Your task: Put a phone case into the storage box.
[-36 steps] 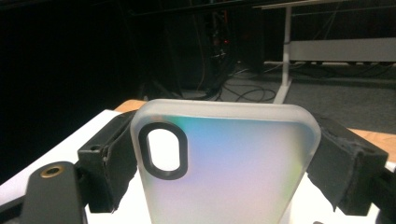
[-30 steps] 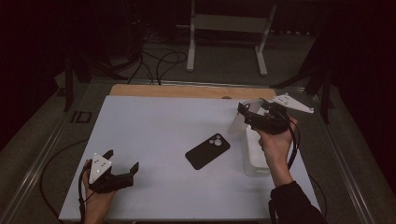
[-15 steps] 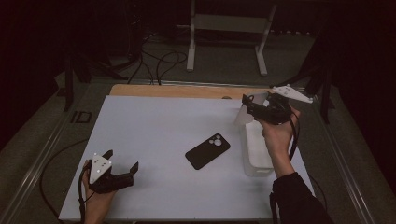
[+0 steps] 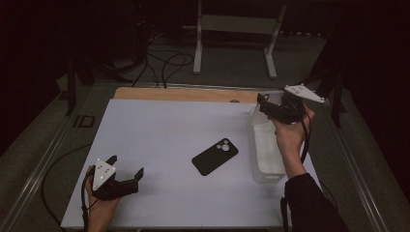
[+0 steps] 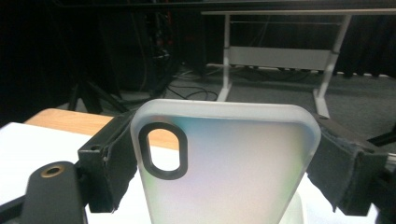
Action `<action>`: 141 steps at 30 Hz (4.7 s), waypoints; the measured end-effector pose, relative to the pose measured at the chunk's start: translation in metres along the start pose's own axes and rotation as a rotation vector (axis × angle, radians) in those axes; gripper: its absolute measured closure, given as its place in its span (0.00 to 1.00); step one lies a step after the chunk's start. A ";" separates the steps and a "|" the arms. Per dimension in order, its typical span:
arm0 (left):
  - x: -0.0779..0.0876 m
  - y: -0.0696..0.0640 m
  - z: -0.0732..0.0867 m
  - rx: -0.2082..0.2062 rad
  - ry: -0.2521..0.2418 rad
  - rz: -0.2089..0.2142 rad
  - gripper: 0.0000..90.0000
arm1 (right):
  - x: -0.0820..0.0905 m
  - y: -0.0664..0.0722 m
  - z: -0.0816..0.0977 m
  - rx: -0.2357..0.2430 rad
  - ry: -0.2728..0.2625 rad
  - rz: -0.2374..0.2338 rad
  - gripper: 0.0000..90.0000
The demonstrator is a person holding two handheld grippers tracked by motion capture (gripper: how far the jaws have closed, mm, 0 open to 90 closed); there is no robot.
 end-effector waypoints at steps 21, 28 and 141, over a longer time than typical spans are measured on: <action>0.003 0.001 -0.001 0.017 -0.022 -0.003 0.02 | -0.048 -0.033 0.024 -0.042 0.097 0.134 0.19; 0.003 0.000 0.000 0.007 -0.015 0.000 0.02 | -0.063 -0.034 0.039 -0.039 0.144 0.150 0.19; 0.005 -0.014 -0.009 -0.041 0.027 0.063 0.01 | 0.106 0.044 0.153 0.141 0.021 -0.263 0.09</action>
Point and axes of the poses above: each handheld gripper's, and its own axes: x roughly backward along the jaws, z roughly out of its underside, y roughly to its left, the point moved 7 cm from there along -x, roughly forward along the jaws, and after that the axes turned 1 degree about -z, right-handed, at the moved point
